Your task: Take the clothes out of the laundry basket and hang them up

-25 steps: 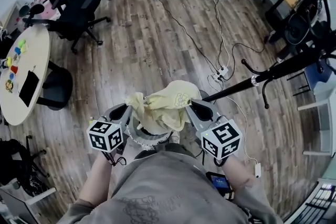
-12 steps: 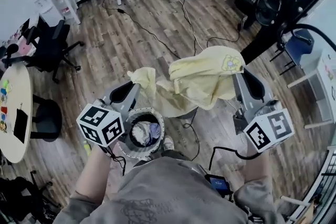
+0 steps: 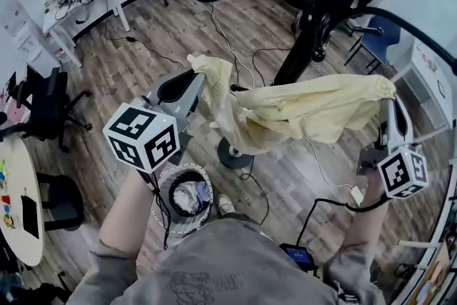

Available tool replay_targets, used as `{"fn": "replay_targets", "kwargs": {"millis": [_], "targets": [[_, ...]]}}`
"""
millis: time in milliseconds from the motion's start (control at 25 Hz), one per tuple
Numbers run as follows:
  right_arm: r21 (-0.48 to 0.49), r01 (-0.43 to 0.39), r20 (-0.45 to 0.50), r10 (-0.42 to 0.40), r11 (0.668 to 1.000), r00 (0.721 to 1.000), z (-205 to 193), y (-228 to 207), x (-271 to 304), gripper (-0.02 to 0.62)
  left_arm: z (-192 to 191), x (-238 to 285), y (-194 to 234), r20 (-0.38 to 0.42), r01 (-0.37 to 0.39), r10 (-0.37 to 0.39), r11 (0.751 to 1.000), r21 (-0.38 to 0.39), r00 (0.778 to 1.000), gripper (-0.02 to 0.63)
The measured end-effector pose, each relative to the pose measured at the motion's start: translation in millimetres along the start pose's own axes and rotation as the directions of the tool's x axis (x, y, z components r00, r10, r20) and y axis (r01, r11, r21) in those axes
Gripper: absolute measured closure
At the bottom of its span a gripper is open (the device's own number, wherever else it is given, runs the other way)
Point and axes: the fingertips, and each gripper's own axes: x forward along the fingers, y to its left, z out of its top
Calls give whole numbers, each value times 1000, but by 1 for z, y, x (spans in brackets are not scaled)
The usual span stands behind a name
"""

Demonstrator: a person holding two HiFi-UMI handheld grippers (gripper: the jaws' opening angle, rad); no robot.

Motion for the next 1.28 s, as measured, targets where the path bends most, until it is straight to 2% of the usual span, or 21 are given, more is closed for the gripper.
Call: {"fn": "replay_targets", "kwargs": {"millis": [120,200,440,640,720,760,880,1000,1120,1280], "targets": [[69,86,-33,-84,994,996,-23,-44,-7,552,6,31,-15,2,49,-49,999,-1,999,585],[73,101,-56,-97,992,994,-34,-57,-3,552,8,46,-23,3,72,-72,997,-2,997,584],[18,131,-100,-129,991,987,-66,-88,35,552,-14,68,-33,-27,69,-70,997,-24,997,586],[-121,168,-250,-194,978,949,-143,-110,79,551,-55,77,-25,-109,28,-35,997,-72,993,584],[-184,115,-365,-176,976,914,-189,-100,85,551,-76,77,-27,-150,26,-39,996,-85,988,584],[-208,70,-432,-156,976,888,-216,-91,85,551,-88,76,-29,-173,26,-41,996,-90,984,584],[-242,-100,-614,-72,965,786,-294,-54,74,548,-126,71,-34,-242,22,-49,993,-112,969,584],[-194,-237,-715,28,952,699,-346,-20,53,536,-162,67,-41,-305,17,-59,991,-136,951,583],[-89,-281,-756,119,955,644,-380,9,30,520,-195,57,-44,-367,-2,-55,988,-152,928,583],[36,-265,-780,193,964,595,-413,34,2,504,-240,45,-45,-447,-32,-51,984,-175,893,583]]}}
